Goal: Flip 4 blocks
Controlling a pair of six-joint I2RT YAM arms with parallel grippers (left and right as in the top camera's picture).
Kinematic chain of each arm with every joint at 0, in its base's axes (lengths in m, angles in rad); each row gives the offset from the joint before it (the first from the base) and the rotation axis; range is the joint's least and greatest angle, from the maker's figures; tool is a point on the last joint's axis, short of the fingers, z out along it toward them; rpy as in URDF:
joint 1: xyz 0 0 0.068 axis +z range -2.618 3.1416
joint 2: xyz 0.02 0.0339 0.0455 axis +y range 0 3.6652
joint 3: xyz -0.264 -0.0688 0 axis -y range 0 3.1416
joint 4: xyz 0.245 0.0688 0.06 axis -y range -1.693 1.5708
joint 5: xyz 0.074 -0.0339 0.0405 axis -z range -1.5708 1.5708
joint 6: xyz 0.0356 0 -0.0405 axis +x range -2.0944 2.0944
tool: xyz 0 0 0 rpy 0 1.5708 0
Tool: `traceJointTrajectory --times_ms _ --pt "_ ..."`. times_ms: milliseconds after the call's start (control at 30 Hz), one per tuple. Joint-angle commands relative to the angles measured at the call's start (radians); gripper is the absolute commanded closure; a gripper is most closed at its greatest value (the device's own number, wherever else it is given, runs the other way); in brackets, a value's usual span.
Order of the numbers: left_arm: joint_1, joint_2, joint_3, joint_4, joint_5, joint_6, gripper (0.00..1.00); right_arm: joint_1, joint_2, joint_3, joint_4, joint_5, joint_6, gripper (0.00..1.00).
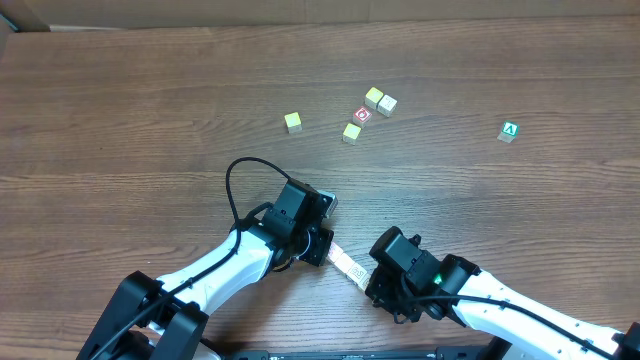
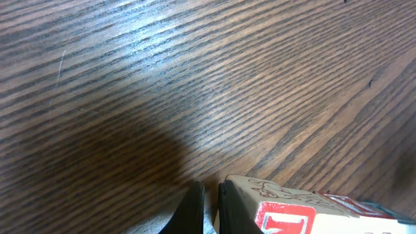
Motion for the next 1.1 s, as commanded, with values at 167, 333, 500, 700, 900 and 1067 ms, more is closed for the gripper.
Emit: traceJointTrajectory --times_ms 167,333,500,700,900,1067 --pt "-0.002 0.008 -0.01 0.01 0.05 0.004 0.96 0.011 -0.001 0.003 0.024 0.0 0.015 0.96" --pt "-0.003 0.008 -0.01 0.027 0.069 0.004 0.96 0.023 -0.001 0.003 0.034 0.0 0.034 0.96" --pt "-0.003 0.008 -0.01 0.037 0.076 0.004 0.96 0.03 -0.001 0.003 0.05 0.0 0.037 0.96" --pt "-0.003 0.008 -0.011 0.037 0.076 0.005 0.96 0.03 -0.001 0.003 0.05 0.0 0.038 0.96" --pt "-0.003 0.008 -0.011 0.035 0.076 0.003 0.96 0.03 -0.001 0.003 0.05 0.0 0.038 0.96" --pt "-0.003 0.008 -0.011 0.033 0.077 -0.023 0.96 0.03 -0.001 0.003 0.059 0.0 0.038 0.96"
